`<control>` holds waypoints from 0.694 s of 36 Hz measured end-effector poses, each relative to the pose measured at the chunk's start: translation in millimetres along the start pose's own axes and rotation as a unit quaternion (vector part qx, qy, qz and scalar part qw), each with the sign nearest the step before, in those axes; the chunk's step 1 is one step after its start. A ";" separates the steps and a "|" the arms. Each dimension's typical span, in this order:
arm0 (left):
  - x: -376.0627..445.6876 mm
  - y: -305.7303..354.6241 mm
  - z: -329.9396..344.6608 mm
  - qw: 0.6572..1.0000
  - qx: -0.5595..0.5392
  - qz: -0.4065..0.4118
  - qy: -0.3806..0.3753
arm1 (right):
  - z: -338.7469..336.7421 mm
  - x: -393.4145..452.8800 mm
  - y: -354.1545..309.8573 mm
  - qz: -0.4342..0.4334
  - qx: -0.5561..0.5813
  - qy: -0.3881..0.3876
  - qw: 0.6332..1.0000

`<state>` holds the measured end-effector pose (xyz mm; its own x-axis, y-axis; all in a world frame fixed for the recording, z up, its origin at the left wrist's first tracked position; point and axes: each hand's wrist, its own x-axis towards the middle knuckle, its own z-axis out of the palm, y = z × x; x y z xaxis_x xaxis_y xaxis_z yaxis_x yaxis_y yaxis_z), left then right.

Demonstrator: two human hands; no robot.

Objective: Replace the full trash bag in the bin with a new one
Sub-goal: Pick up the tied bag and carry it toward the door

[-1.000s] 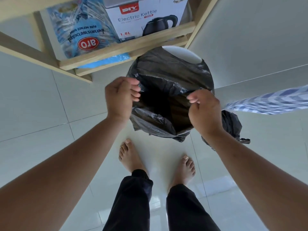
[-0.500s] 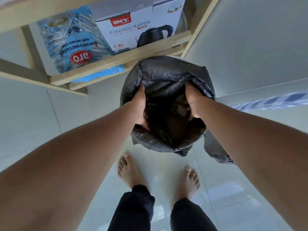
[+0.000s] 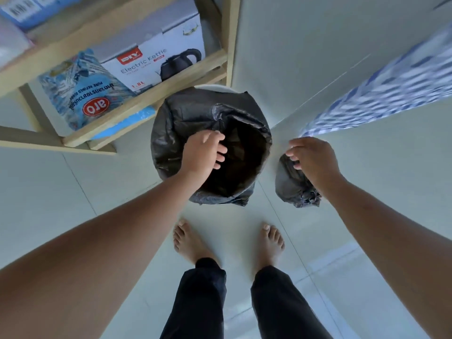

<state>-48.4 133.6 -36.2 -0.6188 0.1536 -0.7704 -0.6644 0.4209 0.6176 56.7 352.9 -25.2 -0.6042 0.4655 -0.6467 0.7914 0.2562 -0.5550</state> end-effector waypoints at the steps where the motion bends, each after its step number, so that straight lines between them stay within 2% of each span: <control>1: -11.2 3.7 10.7 0.999 0.018 0.039 0.003 | -10.8 -2.6 11.3 0.018 -0.019 0.015 1.000; 4: -39.4 10.2 48.7 0.991 0.059 0.112 -0.035 | -38.3 -14.9 41.5 0.034 -0.104 0.013 0.994; 8: -50.3 2.7 101.8 0.983 0.109 0.106 -0.097 | -63.1 -18.8 85.5 0.048 -0.246 -0.050 0.967; 10: -45.8 -11.0 127.9 0.968 0.186 0.110 -0.123 | -67.8 -18.3 104.5 0.054 -0.319 -0.102 0.941; 11: -41.6 -19.6 141.3 0.951 0.253 0.118 -0.136 | -68.6 -19.3 115.6 0.045 -0.341 -0.120 0.931; 14: -27.9 -45.2 166.0 0.867 0.443 0.154 -0.167 | -57.6 -20.7 141.8 0.013 -0.382 -0.124 0.916; 17: -17.5 -70.5 186.7 0.794 0.554 0.180 -0.174 | -37.2 -18.0 166.4 0.012 -0.365 -0.093 0.926; 20: -3.5 -87.2 201.1 0.732 0.638 0.198 -0.136 | -13.0 -9.6 179.7 0.043 -0.241 -0.030 0.969; 23: 13.5 -97.8 208.4 0.704 0.667 0.212 -0.117 | 4.9 -0.7 184.9 0.088 -0.159 -0.008 0.983; 25: 23.0 -99.5 210.8 0.698 0.664 0.244 -0.114 | 13.9 0.4 187.2 0.084 -0.134 0.013 0.987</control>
<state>91.8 283.8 -148.7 -0.4525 0.6427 -0.6182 0.6695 0.7028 0.2406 203.3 389.3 -136.6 -0.4633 0.5407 -0.7022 0.8782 0.3867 -0.2817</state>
